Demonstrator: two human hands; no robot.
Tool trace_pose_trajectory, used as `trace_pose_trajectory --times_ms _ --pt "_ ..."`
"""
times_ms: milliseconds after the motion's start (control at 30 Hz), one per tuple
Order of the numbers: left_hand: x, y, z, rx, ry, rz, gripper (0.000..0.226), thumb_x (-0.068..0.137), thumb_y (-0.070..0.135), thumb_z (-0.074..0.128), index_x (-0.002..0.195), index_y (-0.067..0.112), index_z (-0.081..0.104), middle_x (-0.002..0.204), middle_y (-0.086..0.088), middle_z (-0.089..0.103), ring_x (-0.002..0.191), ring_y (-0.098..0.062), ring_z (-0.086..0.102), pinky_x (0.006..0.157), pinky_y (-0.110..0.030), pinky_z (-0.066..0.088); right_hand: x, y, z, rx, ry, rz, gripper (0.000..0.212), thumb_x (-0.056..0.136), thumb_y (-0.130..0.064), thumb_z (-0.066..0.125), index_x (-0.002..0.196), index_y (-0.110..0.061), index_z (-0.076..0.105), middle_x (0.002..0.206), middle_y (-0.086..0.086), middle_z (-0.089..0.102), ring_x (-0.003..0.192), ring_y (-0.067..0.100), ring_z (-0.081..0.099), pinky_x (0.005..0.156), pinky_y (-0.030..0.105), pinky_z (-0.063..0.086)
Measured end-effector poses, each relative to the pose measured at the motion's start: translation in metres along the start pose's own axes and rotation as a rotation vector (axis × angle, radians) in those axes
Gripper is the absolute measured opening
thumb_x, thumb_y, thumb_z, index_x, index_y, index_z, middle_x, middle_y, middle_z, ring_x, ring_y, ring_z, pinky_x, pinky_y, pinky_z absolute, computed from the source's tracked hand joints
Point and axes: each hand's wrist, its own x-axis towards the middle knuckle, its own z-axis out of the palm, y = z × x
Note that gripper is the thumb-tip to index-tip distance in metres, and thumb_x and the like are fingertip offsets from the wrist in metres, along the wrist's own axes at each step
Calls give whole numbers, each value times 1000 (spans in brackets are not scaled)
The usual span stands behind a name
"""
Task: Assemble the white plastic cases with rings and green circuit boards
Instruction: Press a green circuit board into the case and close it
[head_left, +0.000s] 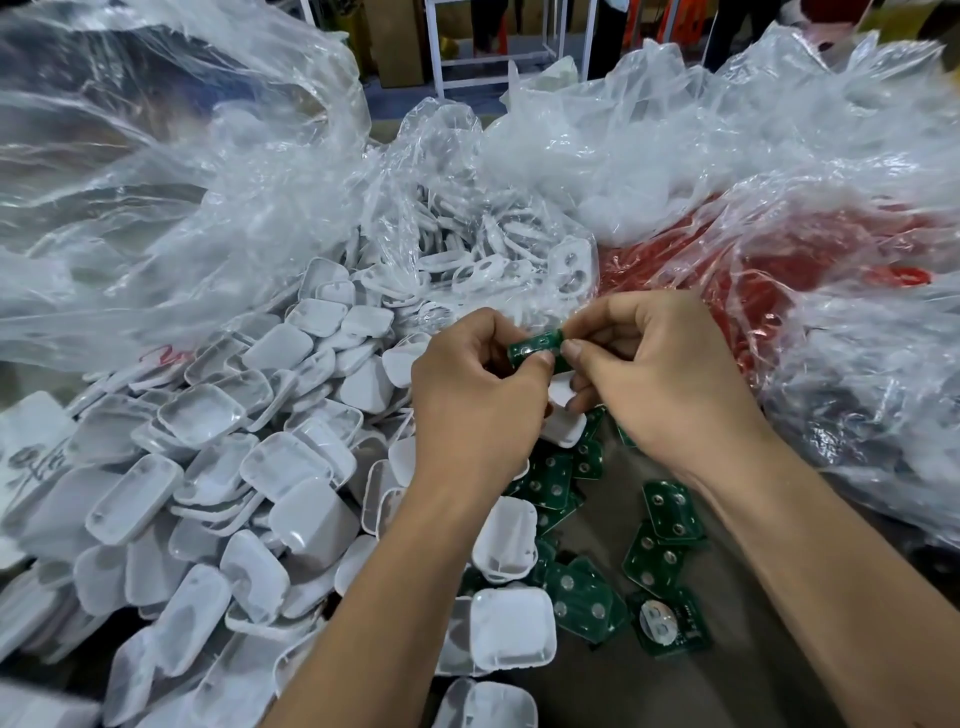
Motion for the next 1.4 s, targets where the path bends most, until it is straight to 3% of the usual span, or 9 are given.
trace_pose_trajectory --times_ms 133,233,400,533,633,833,1067,1233,1400 --pt "6 -2 -4 -156 -13 -48 12 90 5 75 84 6 64 67 -14 68 48 -18 61 50 -29 50 1 -3 -8 9 -67 -48 14 97 -6 70 90 -16 75 69 0 73 49 18 70 48 26 57" --pt "6 -1 -5 -289 -14 -109 8 92 2 72 90 4 65 82 -27 69 52 -15 61 50 -22 49 3 -3 -16 -20 -171 -38 17 100 -12 68 85 -17 75 67 4 73 48 21 67 44 28 55" --pt "6 0 -3 -270 -34 -89 9 92 2 72 89 4 64 81 -26 69 51 -16 62 50 -24 50 4 -3 -20 -136 -230 -91 20 101 -17 66 83 -22 72 69 -3 71 54 3 61 51 14 45" --pt "5 -2 -1 -107 30 12 15 90 11 75 80 12 64 74 -15 72 56 -28 67 57 -41 56 3 -1 -10 -142 -183 -108 18 100 -15 66 84 -20 70 79 1 72 77 24 68 70 35 53" --pt "3 0 -1 -13 75 55 14 89 17 76 80 15 65 75 -11 72 69 -37 69 65 -52 59 1 0 -4 -161 -122 -141 17 98 -14 69 82 -19 70 74 3 69 72 24 66 64 33 51" --pt "3 2 -1 -46 66 38 15 90 15 76 80 14 64 73 -13 71 65 -36 68 64 -54 59 2 -1 -6 -120 -105 -150 19 101 -21 67 83 -23 72 72 -2 70 62 10 63 60 25 49" --pt "4 0 0 -155 -9 28 14 91 6 73 82 6 62 68 -17 68 50 -20 65 54 -34 53 4 3 -5 -104 -90 -219 21 103 -23 64 82 -20 66 64 0 59 53 4 47 51 17 36" --pt "2 0 -2 -170 -4 4 11 91 7 73 85 6 63 72 -18 71 50 -19 64 56 -33 51 2 4 0 -166 -42 -339 21 101 -16 66 80 -16 63 63 -17 56 56 2 52 52 10 35" --pt "1 2 -3 -165 15 16 10 89 7 74 86 7 64 74 -19 71 50 -19 65 57 -36 53 2 4 3 -178 -11 -393 21 101 -15 67 80 -15 62 61 -12 53 57 5 50 53 10 34"
